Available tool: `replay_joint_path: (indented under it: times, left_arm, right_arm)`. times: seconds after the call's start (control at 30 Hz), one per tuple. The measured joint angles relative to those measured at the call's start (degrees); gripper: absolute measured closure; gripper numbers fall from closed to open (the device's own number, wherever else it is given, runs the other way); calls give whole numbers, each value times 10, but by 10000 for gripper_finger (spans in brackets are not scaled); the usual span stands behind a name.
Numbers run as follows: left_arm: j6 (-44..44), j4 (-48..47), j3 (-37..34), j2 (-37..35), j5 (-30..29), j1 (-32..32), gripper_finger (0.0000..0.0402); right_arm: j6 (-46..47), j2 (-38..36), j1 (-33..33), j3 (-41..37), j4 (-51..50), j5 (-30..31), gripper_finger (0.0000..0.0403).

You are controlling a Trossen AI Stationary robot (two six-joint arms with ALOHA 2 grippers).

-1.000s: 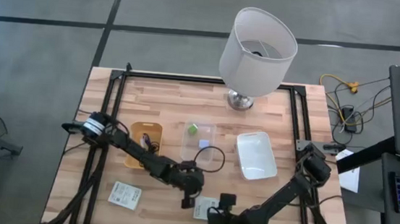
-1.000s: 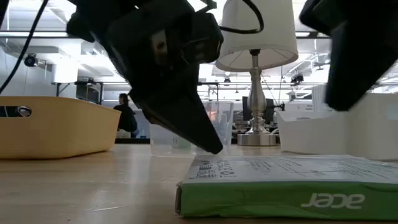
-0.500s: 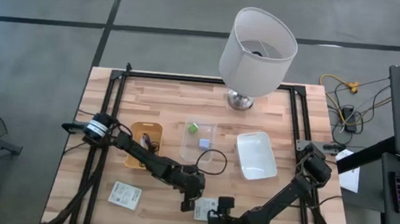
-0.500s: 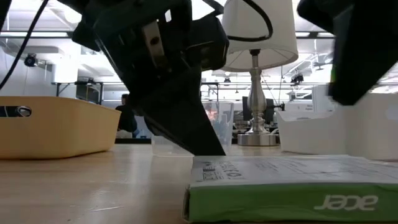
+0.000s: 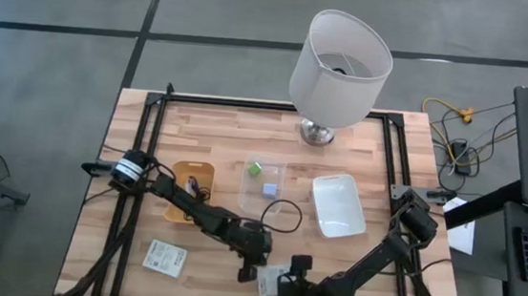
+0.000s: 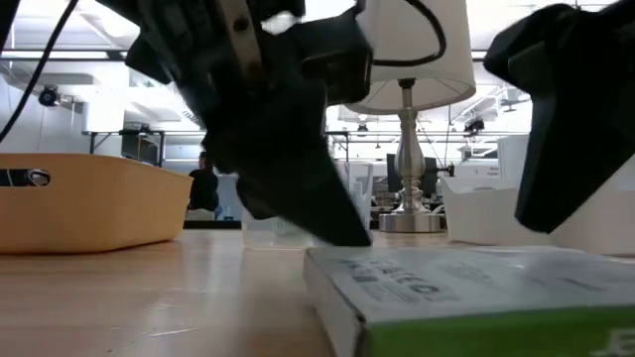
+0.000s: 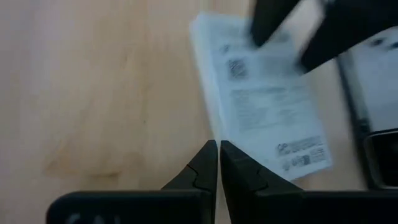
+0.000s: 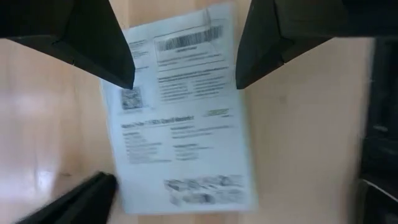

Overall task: Pick and place items into bin
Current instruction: Put the white card reader box into the white bin

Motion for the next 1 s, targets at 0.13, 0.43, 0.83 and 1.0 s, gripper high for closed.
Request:
replay_joint_path:
  times: [0.13, 0.43, 0.83, 1.0]
  left_arm:
    - [-15, 71, 0, -2, 44, 0, 398]
    - [-26, -13, 1, -16, -39, 4, 398]
    - [-28, -25, 7, 14, 18, 2, 398]
    - [-29, 0, 12, 14, 49, 3, 398]
  right_arm:
    - [0, 0, 0, -11, 7, 13, 140]
    - [1, -1, 1, -14, 7, 14, 140]
    - [-2, -1, 1, -11, 7, 11, 140]
    - [-1, -1, 1, -14, 8, 22, 141]
